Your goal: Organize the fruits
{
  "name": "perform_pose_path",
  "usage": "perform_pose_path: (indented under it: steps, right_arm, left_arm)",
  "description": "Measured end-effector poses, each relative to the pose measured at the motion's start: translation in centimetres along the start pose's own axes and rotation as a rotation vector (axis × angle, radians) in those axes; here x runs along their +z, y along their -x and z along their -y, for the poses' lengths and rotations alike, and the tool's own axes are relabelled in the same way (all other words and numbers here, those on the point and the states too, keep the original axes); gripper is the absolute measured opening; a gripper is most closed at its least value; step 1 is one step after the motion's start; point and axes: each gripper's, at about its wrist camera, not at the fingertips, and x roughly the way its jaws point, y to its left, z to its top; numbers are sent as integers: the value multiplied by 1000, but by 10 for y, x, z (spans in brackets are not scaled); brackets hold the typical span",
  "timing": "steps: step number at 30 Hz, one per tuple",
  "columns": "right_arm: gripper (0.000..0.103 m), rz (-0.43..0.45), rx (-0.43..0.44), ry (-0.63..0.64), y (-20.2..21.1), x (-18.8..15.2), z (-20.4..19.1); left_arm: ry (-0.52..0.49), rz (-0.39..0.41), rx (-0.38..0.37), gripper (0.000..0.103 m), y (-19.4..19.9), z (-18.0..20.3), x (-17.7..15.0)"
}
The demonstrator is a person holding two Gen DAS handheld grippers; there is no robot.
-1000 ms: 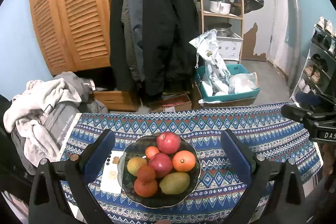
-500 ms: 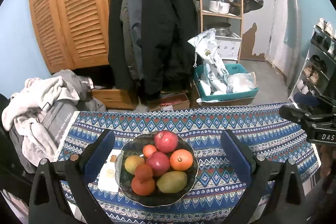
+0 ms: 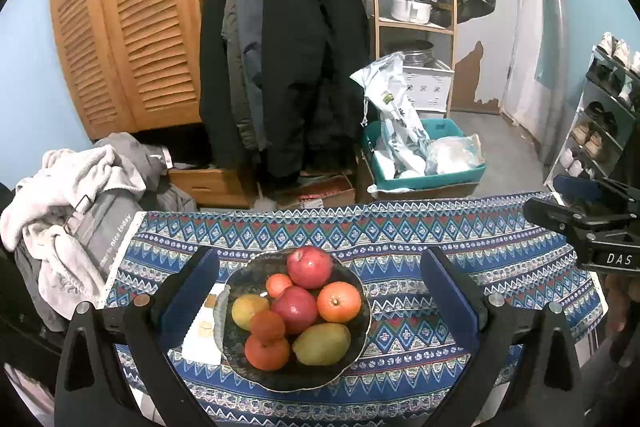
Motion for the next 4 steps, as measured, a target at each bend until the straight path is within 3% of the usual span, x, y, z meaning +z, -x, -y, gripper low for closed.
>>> perform_pose_path:
  steps: [4]
  right_arm:
    - [88, -1, 0, 1, 0, 0, 0]
  left_arm:
    - [1, -3, 1, 102, 0, 1, 0]
